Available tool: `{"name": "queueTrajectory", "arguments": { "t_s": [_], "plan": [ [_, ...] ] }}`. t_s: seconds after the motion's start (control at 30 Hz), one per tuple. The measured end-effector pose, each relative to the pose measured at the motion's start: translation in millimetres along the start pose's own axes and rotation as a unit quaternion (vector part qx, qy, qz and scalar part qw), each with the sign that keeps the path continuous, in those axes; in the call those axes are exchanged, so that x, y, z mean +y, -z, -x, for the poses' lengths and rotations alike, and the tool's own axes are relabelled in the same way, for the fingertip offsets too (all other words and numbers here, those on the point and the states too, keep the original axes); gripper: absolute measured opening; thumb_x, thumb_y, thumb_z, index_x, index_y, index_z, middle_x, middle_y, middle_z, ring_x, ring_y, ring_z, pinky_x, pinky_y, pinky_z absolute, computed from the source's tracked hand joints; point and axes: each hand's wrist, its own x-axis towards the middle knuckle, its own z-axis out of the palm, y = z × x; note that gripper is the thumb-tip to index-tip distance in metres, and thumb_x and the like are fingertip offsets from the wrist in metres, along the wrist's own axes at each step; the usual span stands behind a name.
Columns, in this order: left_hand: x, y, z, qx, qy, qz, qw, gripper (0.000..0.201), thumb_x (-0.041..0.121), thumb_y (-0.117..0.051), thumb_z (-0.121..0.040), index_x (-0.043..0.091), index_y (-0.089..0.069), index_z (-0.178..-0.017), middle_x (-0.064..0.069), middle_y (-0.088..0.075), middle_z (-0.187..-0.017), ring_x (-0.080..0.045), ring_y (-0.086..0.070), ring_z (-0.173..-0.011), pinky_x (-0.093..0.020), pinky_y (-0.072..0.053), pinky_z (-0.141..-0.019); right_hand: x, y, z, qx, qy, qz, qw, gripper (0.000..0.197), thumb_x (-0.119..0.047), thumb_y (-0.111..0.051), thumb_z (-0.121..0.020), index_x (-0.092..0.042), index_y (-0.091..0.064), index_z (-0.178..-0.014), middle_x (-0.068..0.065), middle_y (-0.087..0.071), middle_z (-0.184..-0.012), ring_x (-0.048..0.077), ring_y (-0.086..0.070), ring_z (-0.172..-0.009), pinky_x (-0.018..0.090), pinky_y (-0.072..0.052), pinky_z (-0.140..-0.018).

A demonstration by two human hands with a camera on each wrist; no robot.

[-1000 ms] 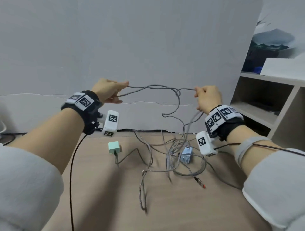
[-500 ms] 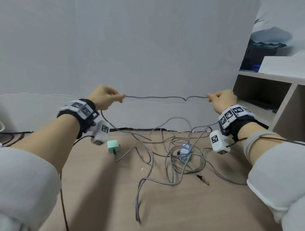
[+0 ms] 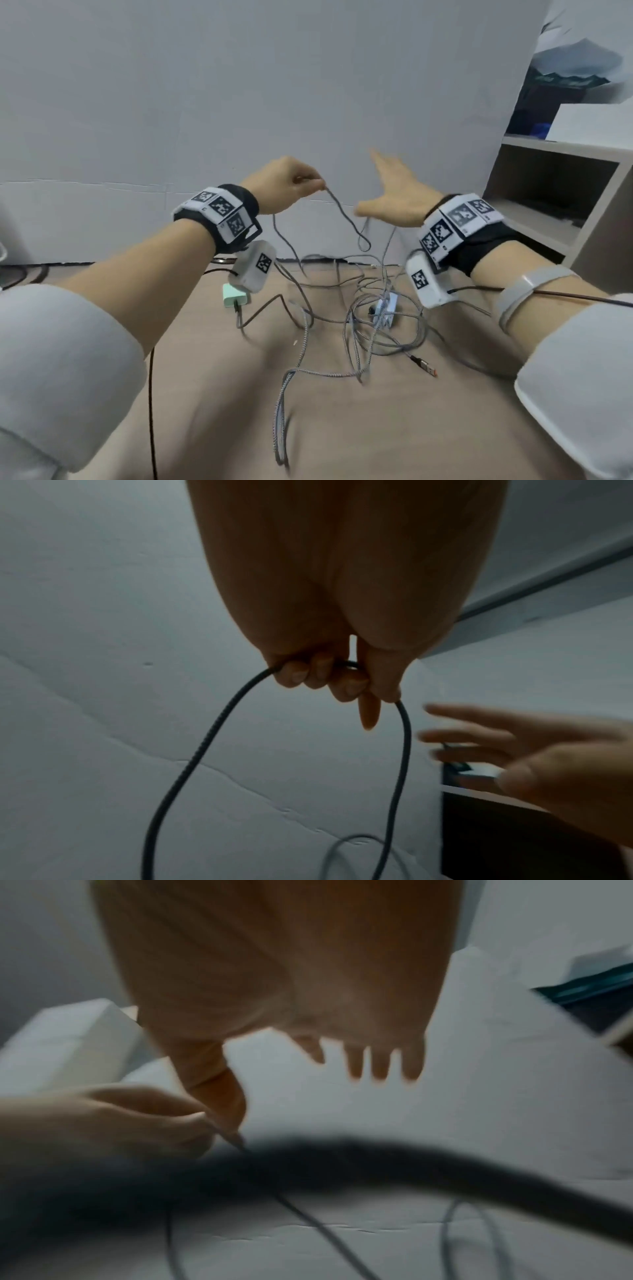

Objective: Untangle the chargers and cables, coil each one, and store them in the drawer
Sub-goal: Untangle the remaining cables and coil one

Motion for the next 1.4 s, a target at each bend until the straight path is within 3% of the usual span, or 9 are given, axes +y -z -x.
{"name": "queueTrajectory", "arguments": {
  "t_s": [0.13,0.23,0.4,0.63,0.73,0.97,1.1,1.2,1.4],
  "plan": [
    [26.8,7.0,-7.2,0.041,-0.064,0.024,0.997,0.021,0.032,-0.064,-0.097,0.015,-0.076,-0.098,-0.005,-0.065,-0.075,-0.012,-0.049,-0.064,-0.028,-0.04,-0.062,-31.1,-16.2,-2.0,-0.082,0.093,-0.157,0.98,0.065,-0.037,-0.069,-0.091,-0.018,-0.036,-0.144,0.011,-0.072,-0.106,0.014,-0.071,-0.09,0.038,-0.058,-0.083],
    [11.6,16.2,-1.2,0.07,-0.018,0.08,0.994,0.027,0.035,-0.069,-0.094,0.015,-0.071,-0.112,0.0,-0.065,-0.092,-0.007,-0.056,-0.073,-0.019,-0.044,-0.068,-25.5,-17.6,-9.6,0.015,0.05,-0.217,0.975,0.019,-0.023,-0.048,-0.105,-0.01,-0.062,-0.105,0.002,-0.057,-0.064,0.011,-0.054,-0.053,0.028,-0.044,-0.056],
    [-41.0,10.3,30.0,-0.096,0.186,-0.001,0.978,0.037,0.047,-0.072,-0.088,0.014,-0.066,-0.105,0.0,-0.072,-0.097,-0.016,-0.07,-0.086,-0.033,-0.056,-0.083,16.1,-12.2,-18.4,0.042,-0.122,0.014,0.992,0.029,-0.017,-0.041,-0.103,0.0,-0.057,-0.086,0.026,-0.06,-0.098,0.041,-0.061,-0.1,0.035,-0.043,-0.079],
    [-47.7,-32.8,79.4,-0.402,0.157,-0.109,0.895,0.029,0.046,-0.075,-0.085,0.03,-0.073,-0.108,0.016,-0.072,-0.108,0.0,-0.064,-0.098,-0.021,-0.045,-0.089,14.6,-15.6,-4.4,-0.051,-0.257,0.051,0.964,0.086,-0.029,-0.056,-0.092,-0.014,-0.003,-0.158,0.024,-0.013,-0.16,0.049,-0.023,-0.144,0.053,-0.025,-0.112],
    [-43.4,-51.0,84.7,-0.411,0.101,-0.048,0.905,0.013,0.033,-0.067,-0.095,0.022,-0.074,-0.097,0.014,-0.071,-0.092,0.01,-0.059,-0.074,-0.003,-0.039,-0.068,4.8,-14.9,0.3,-0.066,-0.215,0.065,0.972,0.093,-0.03,-0.06,-0.088,-0.015,-0.002,-0.159,0.022,-0.011,-0.161,0.047,-0.021,-0.145,0.054,-0.022,-0.114],
    [-43.2,-55.3,98.0,-0.444,0.152,0.152,0.87,0.014,0.017,-0.063,-0.099,0.013,-0.07,-0.088,0.007,-0.072,-0.079,-0.007,-0.063,-0.074,-0.02,-0.049,-0.075,-64.4,-13.3,24.5,-0.126,0.129,-0.143,0.973,0.051,-0.007,-0.06,-0.09,-0.018,-0.055,-0.14,0.004,-0.061,-0.136,0.016,-0.054,-0.129,0.032,-0.042,-0.111],
    [-44.5,-48.1,108.0,-0.363,0.184,0.232,0.883,0.014,0.011,-0.051,-0.104,0.006,-0.058,-0.094,-0.015,-0.07,-0.078,-0.027,-0.067,-0.081,-0.026,-0.053,-0.068,-90.1,-49.8,36.2,-0.264,0.18,-0.056,0.946,0.038,-0.037,-0.068,-0.09,-0.028,-0.063,-0.126,-0.008,-0.075,-0.103,0.01,-0.069,-0.099,0.028,-0.052,-0.092],
    [-47.7,-22.1,105.8,-0.217,0.247,0.309,0.892,0.019,0.013,-0.042,-0.107,0.006,-0.055,-0.096,-0.004,-0.043,-0.059,-0.027,-0.059,-0.058,-0.032,-0.055,-0.057,-79.4,-70.9,30.4,-0.234,0.151,0.065,0.958,0.06,-0.058,-0.068,-0.086,-0.022,-0.058,-0.133,0.0,-0.072,-0.113,0.015,-0.067,-0.098,0.031,-0.052,-0.087],
    [-54.4,34.4,94.9,-0.003,0.219,0.297,0.929,0.028,0.027,-0.037,-0.11,0.014,-0.053,-0.091,0.007,-0.03,-0.058,-0.011,-0.024,-0.047,-0.021,-0.026,-0.042,-51.9,-84.4,8.8,-0.151,0.045,0.133,0.978,0.07,-0.034,-0.072,-0.086,-0.021,-0.038,-0.146,0.009,-0.058,-0.128,0.028,-0.056,-0.112,0.037,-0.05,-0.091]
  ]
}}
